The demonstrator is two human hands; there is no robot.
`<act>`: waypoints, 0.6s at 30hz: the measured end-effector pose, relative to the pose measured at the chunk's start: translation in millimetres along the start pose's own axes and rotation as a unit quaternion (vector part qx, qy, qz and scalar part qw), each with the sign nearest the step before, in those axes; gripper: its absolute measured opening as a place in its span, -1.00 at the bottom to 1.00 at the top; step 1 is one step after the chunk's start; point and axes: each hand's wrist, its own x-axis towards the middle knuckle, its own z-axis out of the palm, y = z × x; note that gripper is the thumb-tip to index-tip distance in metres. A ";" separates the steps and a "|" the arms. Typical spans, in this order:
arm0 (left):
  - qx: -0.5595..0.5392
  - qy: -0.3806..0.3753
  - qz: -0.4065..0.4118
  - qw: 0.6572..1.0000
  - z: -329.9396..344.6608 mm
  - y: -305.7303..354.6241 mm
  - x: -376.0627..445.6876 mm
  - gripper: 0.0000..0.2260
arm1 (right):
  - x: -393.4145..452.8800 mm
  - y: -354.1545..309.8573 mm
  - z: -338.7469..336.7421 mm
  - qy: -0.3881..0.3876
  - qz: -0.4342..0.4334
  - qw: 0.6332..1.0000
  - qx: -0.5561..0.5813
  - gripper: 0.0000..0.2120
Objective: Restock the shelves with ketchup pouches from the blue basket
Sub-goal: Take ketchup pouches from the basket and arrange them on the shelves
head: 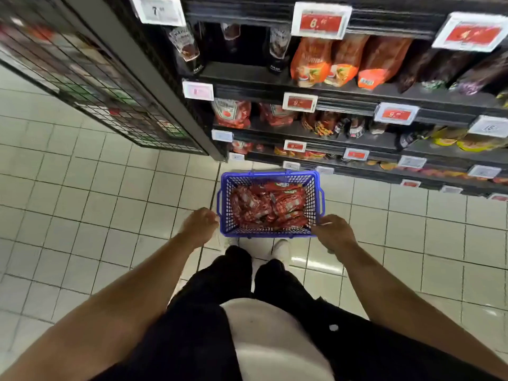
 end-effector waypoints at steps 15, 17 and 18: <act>0.017 -0.083 -0.090 0.992 187.9 -93.6 229.2 -0.79 | 237.7 41.0 158.0 -0.095 0.162 0.954 0.236 -0.79; 0.002 -0.092 -0.077 0.993 219.5 -100.9 281.4 -0.68 | 287.6 51.6 187.1 -0.098 0.191 0.945 0.247 -0.85; -0.020 -0.097 -0.070 0.993 233.4 -100.1 307.9 -0.64 | 313.8 54.1 198.9 -0.093 0.198 0.943 0.252 -0.88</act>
